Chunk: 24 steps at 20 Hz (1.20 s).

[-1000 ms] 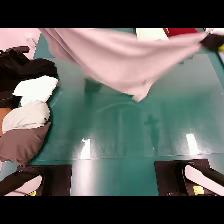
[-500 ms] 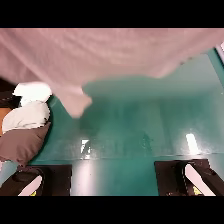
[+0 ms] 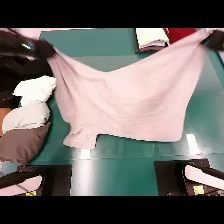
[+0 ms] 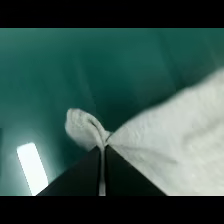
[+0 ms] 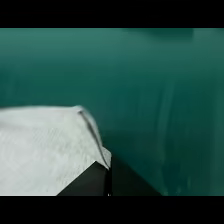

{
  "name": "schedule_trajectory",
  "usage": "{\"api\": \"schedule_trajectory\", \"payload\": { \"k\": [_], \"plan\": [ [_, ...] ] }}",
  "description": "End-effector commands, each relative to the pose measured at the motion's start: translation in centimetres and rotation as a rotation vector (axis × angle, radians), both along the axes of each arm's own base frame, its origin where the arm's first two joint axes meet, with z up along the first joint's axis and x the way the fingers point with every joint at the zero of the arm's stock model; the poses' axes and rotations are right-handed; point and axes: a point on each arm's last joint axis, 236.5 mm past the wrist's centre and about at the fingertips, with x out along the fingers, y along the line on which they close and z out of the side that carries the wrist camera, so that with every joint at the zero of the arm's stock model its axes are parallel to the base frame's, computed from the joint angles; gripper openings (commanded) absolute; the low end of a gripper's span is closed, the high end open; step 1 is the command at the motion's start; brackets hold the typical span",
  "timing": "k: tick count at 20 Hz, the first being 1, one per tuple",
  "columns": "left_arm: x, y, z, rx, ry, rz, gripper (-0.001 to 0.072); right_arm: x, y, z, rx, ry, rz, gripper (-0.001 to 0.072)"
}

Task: Fold the shirts.

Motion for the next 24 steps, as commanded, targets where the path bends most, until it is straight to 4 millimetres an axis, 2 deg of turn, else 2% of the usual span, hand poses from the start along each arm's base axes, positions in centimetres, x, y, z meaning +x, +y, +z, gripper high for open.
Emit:
{"api": "schedule_trajectory", "payload": {
  "k": [1,2,3,4,5,7,8,9,11,13,15,16,20,24],
  "plan": [
    [2.3,-0.1,-12.8,0.021,0.216,0.032,0.0022,2.6,1.4,-12.0,0.02,0.241,0.029,0.0011],
    [2.8,-0.1,-13.7,0.019,0.222,0.04,0.0024,3.6,1.6,-13.4,0.029,0.243,0.024,0.0011],
    [3.3,0.0,-13.8,0.02,0.208,0.046,0.0209,4.4,1.4,-14.0,0.031,0.232,0.011,0.0018],
    [3.7,0.5,-13.3,0.034,0.186,0.052,0.0519,5.1,1.2,-14.0,0.029,0.216,0.003,0.0162],
    [3.8,1.3,-12.5,0.039,0.186,0.06,0.0556,5.4,1.2,-13.6,0.027,0.21,0.007,0.0293],
    [2.8,4.2,-10.8,0.042,0.235,0.091,0.0556,4.6,0.4,-12.0,0.018,0.225,0.029,0.0292],
    [1.5,6.0,-10.6,0.035,0.285,0.118,0.0556,3.6,0.3,-11.4,0.013,0.246,0.053,0.0289],
    [-0.1,7.6,-10.9,0.031,0.347,0.14,0.0556,2.2,0.3,-11.0,0.01,0.275,0.076,0.0289],
    [-3.8,9.3,-13.3,0.001,0.481,0.17,0.0556,-1.0,0.9,-11.1,0.003,0.327,0.125,0.0288],
    [-7.4,8.9,-16.5,-0.042,0.577,0.187,0.0557,-3.8,1.7,-11.7,0.022,0.362,0.13,0.0288],
    [-11.1,8.2,-19.6,-0.06,0.638,0.2,0.0557,-6.0,4.0,-11.7,0.116,0.365,0.147,0.028],
    [-12.2,7.8,-20.4,-0.079,0.642,0.208,0.0557,-6.8,4.7,-11.6,0.139,0.361,0.157,0.028],
    [-15.0,5.5,-22.9,-0.18,0.687,0.212,0.0556,-8.6,5.9,-11.1,0.13,0.326,0.168,0.028],
    [-16.4,3.1,-24.1,-0.242,0.703,0.167,0.0556,-8.9,6.2,-9.4,0.12,0.277,0.172,0.028]
  ]
}}
